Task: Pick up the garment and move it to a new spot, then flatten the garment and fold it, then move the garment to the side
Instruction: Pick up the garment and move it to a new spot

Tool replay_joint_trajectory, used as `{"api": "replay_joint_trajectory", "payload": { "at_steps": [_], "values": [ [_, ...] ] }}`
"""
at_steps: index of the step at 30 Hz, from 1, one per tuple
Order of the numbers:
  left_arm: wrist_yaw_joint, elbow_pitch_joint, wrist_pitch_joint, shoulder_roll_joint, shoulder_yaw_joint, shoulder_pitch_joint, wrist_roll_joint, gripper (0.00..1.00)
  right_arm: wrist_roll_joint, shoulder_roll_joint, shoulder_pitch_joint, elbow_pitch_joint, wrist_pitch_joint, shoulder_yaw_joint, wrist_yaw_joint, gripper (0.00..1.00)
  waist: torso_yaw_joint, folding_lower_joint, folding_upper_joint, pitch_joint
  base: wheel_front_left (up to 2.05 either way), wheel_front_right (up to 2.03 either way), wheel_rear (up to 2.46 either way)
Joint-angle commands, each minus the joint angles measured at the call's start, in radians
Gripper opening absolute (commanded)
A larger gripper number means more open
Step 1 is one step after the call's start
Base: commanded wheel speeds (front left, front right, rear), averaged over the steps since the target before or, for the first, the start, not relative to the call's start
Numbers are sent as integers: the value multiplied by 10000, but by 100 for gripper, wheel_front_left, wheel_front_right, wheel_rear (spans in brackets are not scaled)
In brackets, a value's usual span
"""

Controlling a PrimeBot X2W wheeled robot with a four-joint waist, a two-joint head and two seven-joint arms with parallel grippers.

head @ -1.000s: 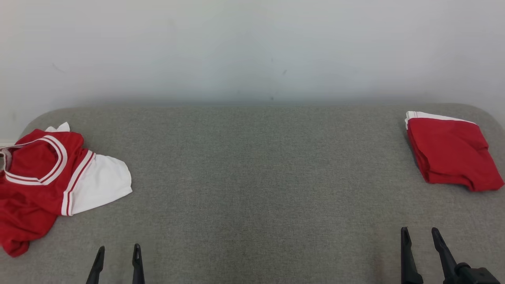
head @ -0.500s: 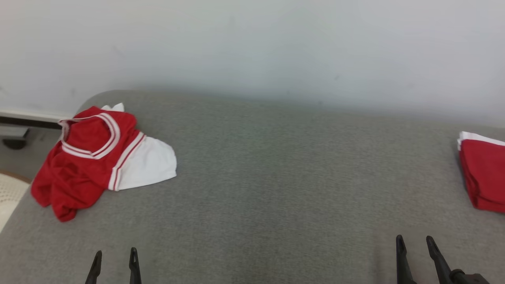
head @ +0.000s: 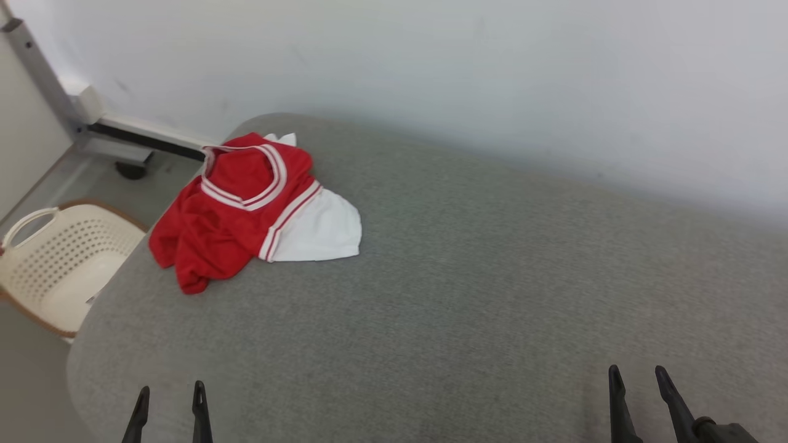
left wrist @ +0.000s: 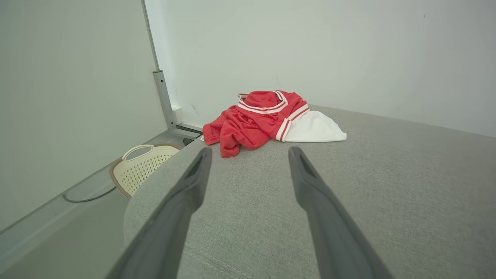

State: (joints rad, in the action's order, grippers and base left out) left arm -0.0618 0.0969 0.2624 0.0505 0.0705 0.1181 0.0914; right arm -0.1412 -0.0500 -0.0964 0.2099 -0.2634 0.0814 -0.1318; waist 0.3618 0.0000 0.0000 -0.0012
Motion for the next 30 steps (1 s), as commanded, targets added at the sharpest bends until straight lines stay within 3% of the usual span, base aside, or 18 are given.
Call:
{"api": "replay_joint_trajectory", "payload": {
  "at_steps": [1,9,16,25,30],
  "values": [
    [-24,61,27,-3,34,-64,-39,100,-105,5,147,12,-11,0,23,100,529,0,0,124,0,0,0],
    [0,141,27,-5,117,-82,16,100,-146,7,211,92,-11,-180,23,100,1182,0,0,112,0,0,0],
    [40,163,27,-5,245,11,50,100,-147,4,237,129,-11,-249,23,100,1301,0,0,67,0,0,0],
    [122,220,27,-2,485,-374,430,100,-4,6,410,138,-11,-306,23,100,925,0,0,221,0,0,0],
    [51,434,27,22,960,-1286,599,100,146,-9,891,45,-11,-698,23,100,182,0,0,747,0,0,0]
  ]
}}
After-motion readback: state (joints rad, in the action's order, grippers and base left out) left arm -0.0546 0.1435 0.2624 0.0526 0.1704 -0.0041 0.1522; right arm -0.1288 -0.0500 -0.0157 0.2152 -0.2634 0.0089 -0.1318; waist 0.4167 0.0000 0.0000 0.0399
